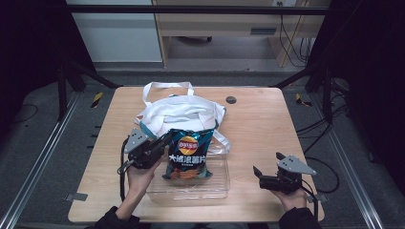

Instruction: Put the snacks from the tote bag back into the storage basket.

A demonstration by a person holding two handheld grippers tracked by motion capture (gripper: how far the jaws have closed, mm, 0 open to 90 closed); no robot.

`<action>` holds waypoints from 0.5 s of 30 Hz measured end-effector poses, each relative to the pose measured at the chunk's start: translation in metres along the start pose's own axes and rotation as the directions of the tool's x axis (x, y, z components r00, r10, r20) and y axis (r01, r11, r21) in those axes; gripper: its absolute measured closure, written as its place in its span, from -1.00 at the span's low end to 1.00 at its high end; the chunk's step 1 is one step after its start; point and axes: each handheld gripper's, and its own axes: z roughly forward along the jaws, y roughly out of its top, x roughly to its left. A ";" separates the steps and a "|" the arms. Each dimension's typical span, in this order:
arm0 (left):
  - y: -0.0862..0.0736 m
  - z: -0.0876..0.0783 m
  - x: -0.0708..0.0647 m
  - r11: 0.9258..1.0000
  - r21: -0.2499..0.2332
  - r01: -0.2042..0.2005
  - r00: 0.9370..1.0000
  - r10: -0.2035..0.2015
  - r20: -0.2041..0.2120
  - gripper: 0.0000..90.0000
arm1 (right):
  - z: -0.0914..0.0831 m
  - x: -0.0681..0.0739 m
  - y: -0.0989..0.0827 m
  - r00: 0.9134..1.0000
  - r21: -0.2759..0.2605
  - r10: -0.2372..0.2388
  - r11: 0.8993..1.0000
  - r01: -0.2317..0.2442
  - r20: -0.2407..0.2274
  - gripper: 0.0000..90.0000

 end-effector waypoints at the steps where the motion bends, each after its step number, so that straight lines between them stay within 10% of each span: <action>1: 0.000 0.000 0.000 1.000 -0.003 -0.008 1.000 0.008 0.001 0.85 | 0.000 0.000 0.000 1.000 0.001 0.000 1.000 0.000 0.000 -0.90; 15: 0.001 -0.002 -0.002 0.998 0.027 -0.059 0.998 0.058 0.020 0.12 | -0.001 0.000 0.000 1.000 -0.002 0.003 1.000 -0.003 0.002 -0.90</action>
